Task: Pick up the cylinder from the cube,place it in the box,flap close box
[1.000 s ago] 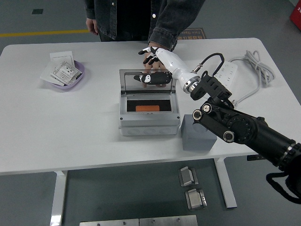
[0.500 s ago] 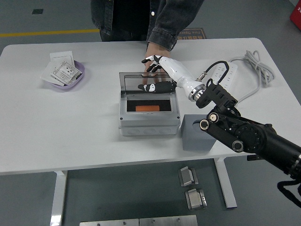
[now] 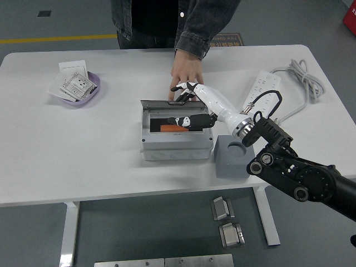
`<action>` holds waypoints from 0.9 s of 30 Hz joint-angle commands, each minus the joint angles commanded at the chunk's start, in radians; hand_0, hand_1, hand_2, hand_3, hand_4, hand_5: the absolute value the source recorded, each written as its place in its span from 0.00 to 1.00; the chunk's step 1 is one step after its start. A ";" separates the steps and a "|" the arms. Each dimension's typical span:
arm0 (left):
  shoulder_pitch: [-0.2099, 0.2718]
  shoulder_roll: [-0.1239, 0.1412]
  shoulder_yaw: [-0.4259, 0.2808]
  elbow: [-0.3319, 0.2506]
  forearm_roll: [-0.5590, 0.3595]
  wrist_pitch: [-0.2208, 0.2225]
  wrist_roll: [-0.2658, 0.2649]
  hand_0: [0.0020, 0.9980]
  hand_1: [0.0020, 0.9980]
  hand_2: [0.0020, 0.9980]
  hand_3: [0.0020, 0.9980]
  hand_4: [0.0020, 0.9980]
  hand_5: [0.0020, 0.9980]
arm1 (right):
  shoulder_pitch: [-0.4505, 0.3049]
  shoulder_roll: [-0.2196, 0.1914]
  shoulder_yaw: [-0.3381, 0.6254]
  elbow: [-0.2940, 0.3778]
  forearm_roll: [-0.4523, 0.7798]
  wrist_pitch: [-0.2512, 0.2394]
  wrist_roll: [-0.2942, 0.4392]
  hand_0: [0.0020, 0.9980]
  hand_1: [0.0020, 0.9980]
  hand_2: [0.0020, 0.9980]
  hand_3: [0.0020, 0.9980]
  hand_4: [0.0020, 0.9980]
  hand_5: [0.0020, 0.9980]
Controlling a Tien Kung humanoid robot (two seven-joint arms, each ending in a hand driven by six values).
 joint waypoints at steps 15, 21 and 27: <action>0.005 -0.005 0.002 0.000 -0.001 0.000 -0.002 0.64 0.65 0.56 0.67 0.70 0.33 | -0.128 -0.061 0.026 0.125 0.037 -0.024 0.019 0.69 0.60 0.65 0.76 0.91 0.41; 0.005 -0.007 -0.001 0.000 0.002 0.000 0.000 0.64 0.65 0.56 0.67 0.70 0.33 | -0.181 -0.057 0.091 0.122 0.016 -0.027 0.020 0.69 0.60 0.65 0.76 0.90 0.41; 0.008 -0.005 -0.004 0.000 0.004 0.000 0.003 0.64 0.65 0.56 0.67 0.70 0.33 | -0.287 -0.049 0.234 0.141 -0.066 -0.024 0.014 0.69 0.60 0.65 0.76 0.90 0.41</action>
